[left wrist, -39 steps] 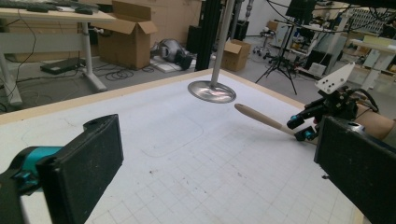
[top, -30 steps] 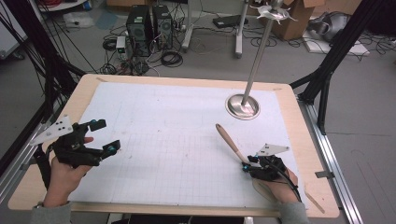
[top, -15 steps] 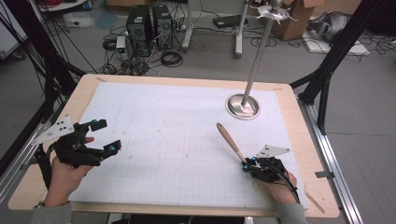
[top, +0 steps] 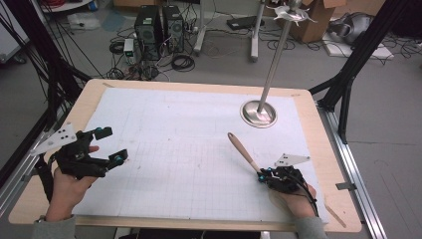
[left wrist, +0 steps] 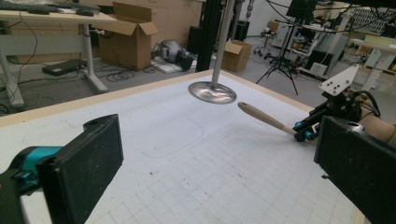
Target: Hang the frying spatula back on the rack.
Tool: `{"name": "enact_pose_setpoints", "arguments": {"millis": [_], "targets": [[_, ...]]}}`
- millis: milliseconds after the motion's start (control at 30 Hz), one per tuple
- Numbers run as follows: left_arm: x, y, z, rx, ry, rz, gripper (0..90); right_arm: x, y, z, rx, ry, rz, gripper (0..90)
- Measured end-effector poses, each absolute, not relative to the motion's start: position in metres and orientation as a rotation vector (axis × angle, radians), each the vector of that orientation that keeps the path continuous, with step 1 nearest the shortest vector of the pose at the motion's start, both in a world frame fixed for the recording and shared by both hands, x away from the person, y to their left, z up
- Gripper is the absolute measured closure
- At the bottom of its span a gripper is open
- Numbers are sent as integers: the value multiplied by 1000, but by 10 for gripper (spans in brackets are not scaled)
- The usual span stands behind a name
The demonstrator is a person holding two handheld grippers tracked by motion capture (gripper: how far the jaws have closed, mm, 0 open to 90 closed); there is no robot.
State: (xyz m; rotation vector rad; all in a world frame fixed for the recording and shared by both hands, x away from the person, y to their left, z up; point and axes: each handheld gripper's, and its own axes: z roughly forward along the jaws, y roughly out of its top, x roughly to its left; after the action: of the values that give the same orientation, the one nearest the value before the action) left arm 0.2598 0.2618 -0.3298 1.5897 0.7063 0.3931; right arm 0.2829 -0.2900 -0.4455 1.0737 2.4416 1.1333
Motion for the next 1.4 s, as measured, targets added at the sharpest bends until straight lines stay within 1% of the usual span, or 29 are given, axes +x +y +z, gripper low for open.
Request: {"name": "enact_pose_setpoints", "arguments": {"millis": [200,533,967,1400], "targets": [[260,262,-330,1588,708,397,17,283,-293,-441,1066,2418,1150,781],[260,262,-330,1591,710,396,17,286,-310,-419,1089,2340,1255,781],[259,263,-330,1588,714,397,18,293,-322,-385,1107,2276,1330,781],[258,265,-329,1581,707,405,18,301,-331,-341,1098,2214,1356,781]]}}
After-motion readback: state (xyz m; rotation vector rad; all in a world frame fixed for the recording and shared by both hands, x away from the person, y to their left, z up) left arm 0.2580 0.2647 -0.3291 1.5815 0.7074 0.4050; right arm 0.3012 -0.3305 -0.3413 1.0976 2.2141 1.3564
